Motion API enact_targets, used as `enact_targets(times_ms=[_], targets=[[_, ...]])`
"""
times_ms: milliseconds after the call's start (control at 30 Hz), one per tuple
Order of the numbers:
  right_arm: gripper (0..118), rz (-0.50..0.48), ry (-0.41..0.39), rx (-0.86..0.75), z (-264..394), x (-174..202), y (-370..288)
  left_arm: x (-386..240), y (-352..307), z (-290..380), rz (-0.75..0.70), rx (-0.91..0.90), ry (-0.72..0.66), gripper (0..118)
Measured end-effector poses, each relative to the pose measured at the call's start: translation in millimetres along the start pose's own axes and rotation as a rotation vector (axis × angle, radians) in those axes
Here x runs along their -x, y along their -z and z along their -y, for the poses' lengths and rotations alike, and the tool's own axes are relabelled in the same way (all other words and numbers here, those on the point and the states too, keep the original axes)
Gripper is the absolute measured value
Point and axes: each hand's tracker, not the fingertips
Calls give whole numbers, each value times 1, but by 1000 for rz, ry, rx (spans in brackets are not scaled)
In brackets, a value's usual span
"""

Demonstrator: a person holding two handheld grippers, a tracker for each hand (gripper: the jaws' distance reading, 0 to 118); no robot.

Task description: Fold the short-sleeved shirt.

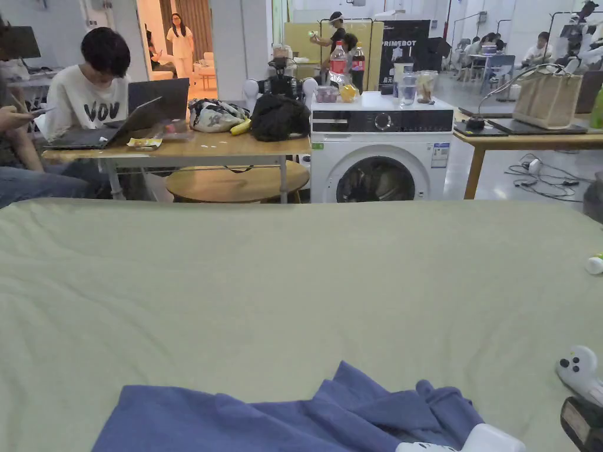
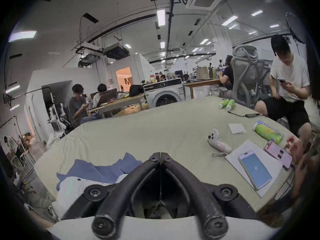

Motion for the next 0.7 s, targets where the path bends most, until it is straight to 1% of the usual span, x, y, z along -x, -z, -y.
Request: enact_targets(times_ms=[33,67,133,233,333,367,400,433,500,533,600,633,667,700], targets=[[0,1,2,3,1,1,0,4,-10,-1,52,-50,9,61],[0,-2,0,7,3,3,-1,11,-23,-4,99,-96,-13,68],[0,-8,-17,14,5,9,-1,27,-64,-12,58,-176,-46,67],[0,-54,-27,7,4,21,3,63,-134,-14,-97,-295,-78,67],[0,-87,-84,-24,2,41,5,98,-215,-4,-290,-449,-118,65],[0,-97,-114,-44,0,48,6,105,-242,4,-405,-520,-133,60],[0,-93,-140,-66,0,55,7,112,-264,10,-490,-569,-130,46],[0,-83,-159,-83,0,61,7,117,-284,15,-539,-583,-114,33],[0,-99,-165,-99,-1,71,8,122,-318,26,-630,-594,-103,4],[0,-109,-162,-112,-1,75,7,123,-333,32,-658,-584,-89,0],[0,-120,-167,-120,-2,83,9,121,-353,42,-759,-580,-47,0],[0,-120,-173,-120,-3,87,11,121,-361,47,-792,-584,-49,0],[0,-120,-185,-116,-3,91,13,123,-370,51,-795,-592,-62,0],[0,-123,-197,-112,-3,95,15,127,-380,55,-784,-601,-106,0]])
